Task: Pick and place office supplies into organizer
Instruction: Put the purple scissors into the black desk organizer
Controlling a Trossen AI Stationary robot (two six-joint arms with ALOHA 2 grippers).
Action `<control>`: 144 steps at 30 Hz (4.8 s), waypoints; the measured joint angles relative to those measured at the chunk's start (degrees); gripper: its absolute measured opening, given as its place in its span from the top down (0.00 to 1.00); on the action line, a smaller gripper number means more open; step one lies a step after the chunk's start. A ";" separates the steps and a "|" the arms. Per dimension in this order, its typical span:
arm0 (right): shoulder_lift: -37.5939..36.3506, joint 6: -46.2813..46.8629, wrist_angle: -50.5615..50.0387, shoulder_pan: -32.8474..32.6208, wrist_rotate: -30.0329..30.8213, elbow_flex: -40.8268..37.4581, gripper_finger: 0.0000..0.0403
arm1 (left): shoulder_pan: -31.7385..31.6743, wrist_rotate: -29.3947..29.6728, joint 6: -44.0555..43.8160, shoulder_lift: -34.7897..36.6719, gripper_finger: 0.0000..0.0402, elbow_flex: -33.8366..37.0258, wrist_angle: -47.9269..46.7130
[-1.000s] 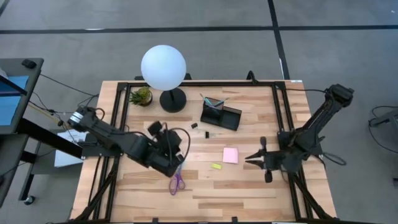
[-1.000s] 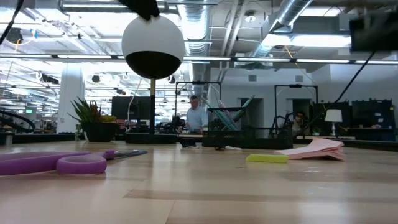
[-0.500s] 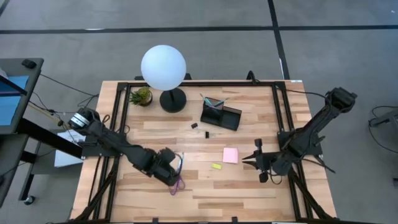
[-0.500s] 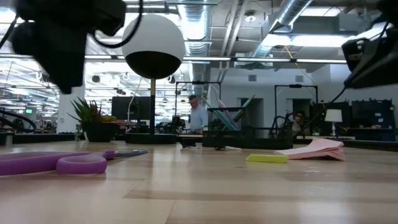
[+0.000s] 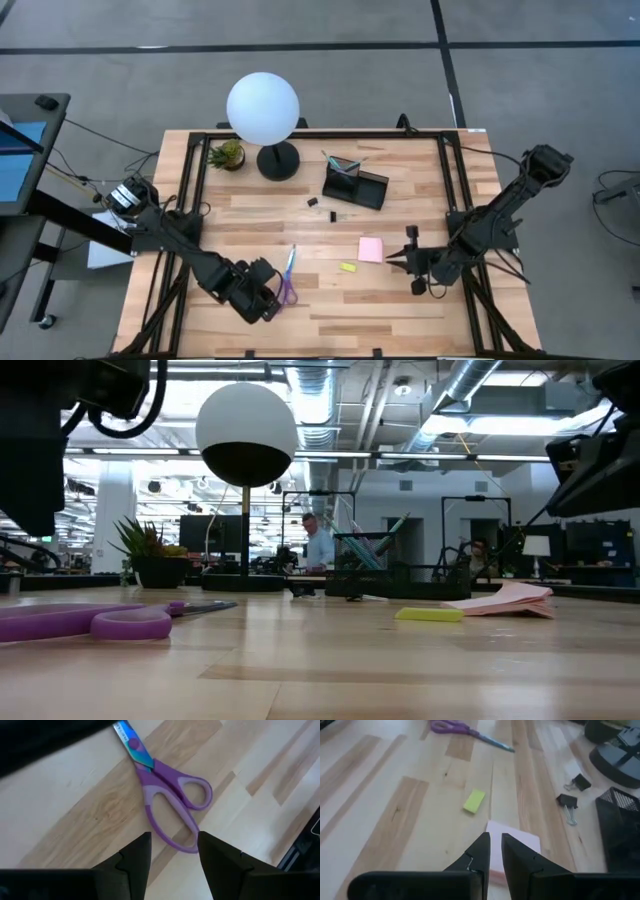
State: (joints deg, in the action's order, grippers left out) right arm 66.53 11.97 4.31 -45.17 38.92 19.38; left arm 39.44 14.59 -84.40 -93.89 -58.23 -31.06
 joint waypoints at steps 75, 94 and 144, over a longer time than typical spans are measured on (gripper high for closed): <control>51.93 -53.07 24.02 15.20 5.28 38.58 0.48 | -18.85 -15.26 30.03 -11.04 0.99 -14.59 -13.93; 53.89 -46.58 19.73 16.32 9.83 41.46 0.80 | -22.10 -19.21 33.11 -10.81 0.99 -15.87 -9.78; 53.70 -41.64 15.46 14.95 14.93 41.48 0.86 | -26.27 -19.53 36.01 -10.80 0.99 -15.87 -9.04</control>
State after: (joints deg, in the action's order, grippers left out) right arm 120.22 -29.67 19.77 -30.22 53.84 60.86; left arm 13.17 -4.94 -48.39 -104.68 -74.11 -40.09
